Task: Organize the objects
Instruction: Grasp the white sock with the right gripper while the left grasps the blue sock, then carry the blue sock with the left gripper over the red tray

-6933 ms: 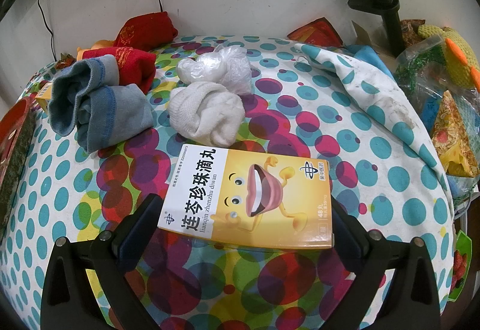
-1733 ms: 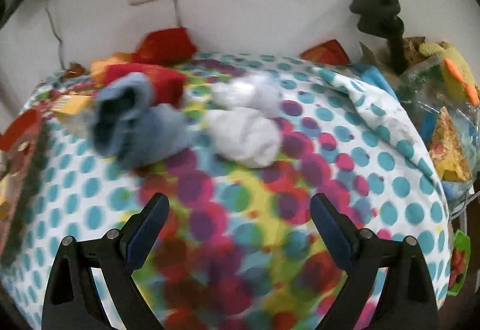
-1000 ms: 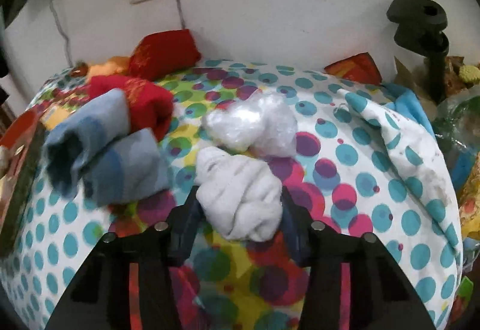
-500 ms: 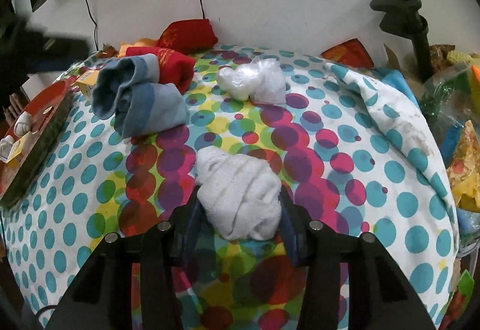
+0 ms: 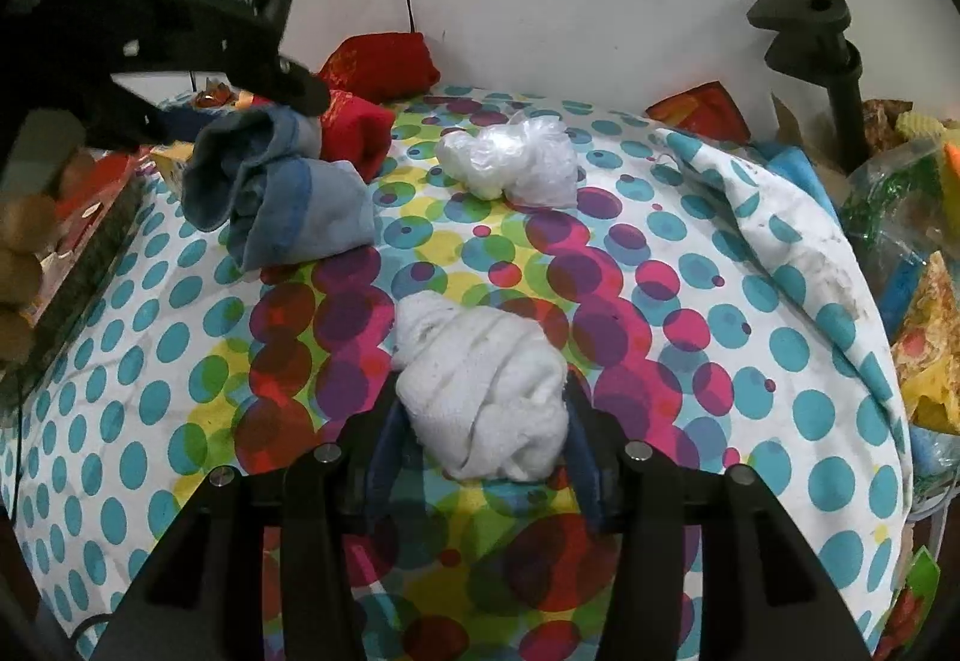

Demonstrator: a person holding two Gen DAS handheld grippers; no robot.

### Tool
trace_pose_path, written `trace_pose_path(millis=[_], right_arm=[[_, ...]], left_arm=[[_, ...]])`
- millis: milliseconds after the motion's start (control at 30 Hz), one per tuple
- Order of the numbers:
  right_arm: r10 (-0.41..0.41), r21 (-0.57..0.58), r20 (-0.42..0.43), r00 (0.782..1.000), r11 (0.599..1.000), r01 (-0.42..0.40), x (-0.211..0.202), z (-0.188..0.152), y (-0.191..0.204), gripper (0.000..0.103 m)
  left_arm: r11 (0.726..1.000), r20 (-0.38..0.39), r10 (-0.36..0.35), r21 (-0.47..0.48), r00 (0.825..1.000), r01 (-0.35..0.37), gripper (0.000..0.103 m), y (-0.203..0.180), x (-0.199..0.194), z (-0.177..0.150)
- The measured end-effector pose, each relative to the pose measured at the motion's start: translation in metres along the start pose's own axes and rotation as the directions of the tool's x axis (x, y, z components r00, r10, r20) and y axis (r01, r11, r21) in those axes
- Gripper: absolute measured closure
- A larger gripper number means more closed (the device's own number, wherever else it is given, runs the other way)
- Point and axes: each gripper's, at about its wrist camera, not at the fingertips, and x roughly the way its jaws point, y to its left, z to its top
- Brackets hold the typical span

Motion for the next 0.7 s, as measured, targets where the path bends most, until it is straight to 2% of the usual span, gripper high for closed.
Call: trace_pose_path(millis=[133, 167, 200, 233, 300, 433, 633, 700], right_arm=[[-0.002, -0.003, -0.001, 1.0, 1.0, 0.002, 0.0, 0.0, 0.0, 0.055], [-0.002, -0.004, -0.001, 1.0, 1.0, 0.002, 0.0, 0.0, 0.001, 0.055], [-0.002, 0.0, 0.0, 1.0, 1.0, 0.002, 0.0, 0.0, 0.0, 0.055], [-0.001, 0.001, 0.0, 1.0, 1.0, 0.001, 0.0, 0.0, 0.001, 0.055], [-0.003, -0.001, -0.001, 1.0, 1.0, 0.003, 0.0, 0.0, 0.001, 0.055], [-0.003, 0.0, -0.001, 1.0, 1.0, 0.003, 0.0, 0.0, 0.002, 0.055], [-0.003, 0.001, -0.001, 1.0, 1.0, 0.003, -0.001, 0.001, 0.001, 0.055], [-0.005, -0.001, -0.001, 1.0, 1.0, 0.005, -0.001, 0.001, 0.002, 0.055]], left_arm=[[1.0, 0.01, 0.014, 0.007, 1.0, -0.014, 0.041, 0.005, 0.005, -0.005], [1.0, 0.018, 0.016, 0.012, 1.0, -0.016, 0.046, 0.006, 0.004, -0.005], [0.999, 0.028, 0.024, 0.023, 0.999, -0.024, 0.066, 0.006, 0.004, -0.006], [0.998, 0.023, 0.033, 0.043, 0.999, -0.034, 0.071, 0.006, 0.005, -0.006], [0.997, 0.022, 0.04, 0.064, 0.999, -0.041, 0.075, 0.007, 0.003, -0.009], [0.996, 0.044, 0.015, 0.084, 0.999, -0.019, 0.076, 0.01, -0.007, -0.014], [0.987, 0.067, 0.026, 0.157, 0.997, -0.036, 0.076, 0.012, -0.025, -0.034], [0.98, 0.087, 0.048, 0.19, 0.995, -0.064, 0.076, 0.012, -0.033, -0.041]])
